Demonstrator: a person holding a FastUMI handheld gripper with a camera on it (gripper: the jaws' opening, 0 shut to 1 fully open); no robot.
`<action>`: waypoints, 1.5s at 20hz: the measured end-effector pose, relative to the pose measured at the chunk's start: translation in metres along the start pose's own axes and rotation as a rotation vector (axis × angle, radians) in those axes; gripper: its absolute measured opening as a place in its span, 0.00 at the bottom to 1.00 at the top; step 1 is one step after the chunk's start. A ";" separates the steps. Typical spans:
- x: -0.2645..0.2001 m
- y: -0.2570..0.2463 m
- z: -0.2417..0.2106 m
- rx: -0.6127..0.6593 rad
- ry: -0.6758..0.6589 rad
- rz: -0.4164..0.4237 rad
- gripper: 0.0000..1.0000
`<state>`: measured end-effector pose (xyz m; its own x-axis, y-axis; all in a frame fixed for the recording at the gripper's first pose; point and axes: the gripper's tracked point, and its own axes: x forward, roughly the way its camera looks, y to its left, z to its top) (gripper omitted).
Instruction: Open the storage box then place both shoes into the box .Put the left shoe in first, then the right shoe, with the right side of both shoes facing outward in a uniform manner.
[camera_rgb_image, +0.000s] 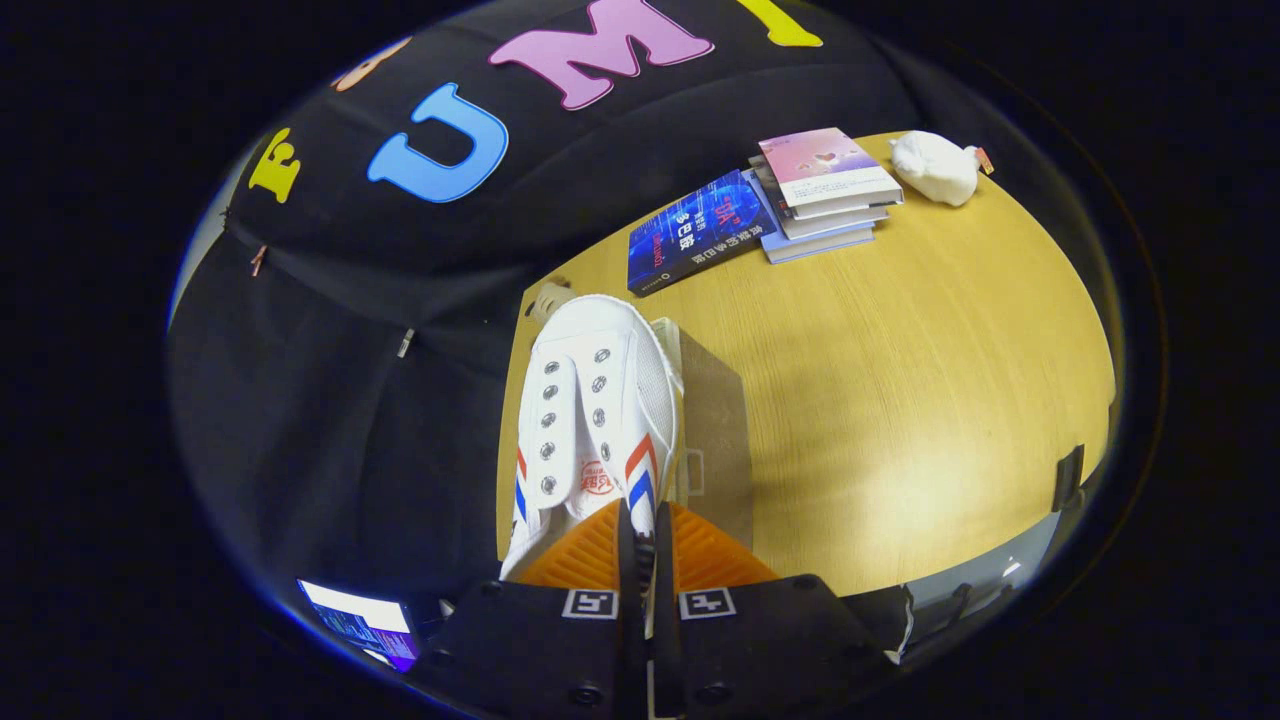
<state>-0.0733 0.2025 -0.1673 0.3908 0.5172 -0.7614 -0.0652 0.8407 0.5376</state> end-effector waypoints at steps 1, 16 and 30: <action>0.008 0.002 -0.004 -0.001 0.006 -0.014 0.08; 0.054 0.051 -0.005 -0.126 -0.005 -0.046 0.71; -0.102 0.024 0.137 -0.404 -0.499 -0.074 0.99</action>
<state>0.0112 0.1477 -0.0267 0.7811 0.4003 -0.4793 -0.3240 0.9159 0.2369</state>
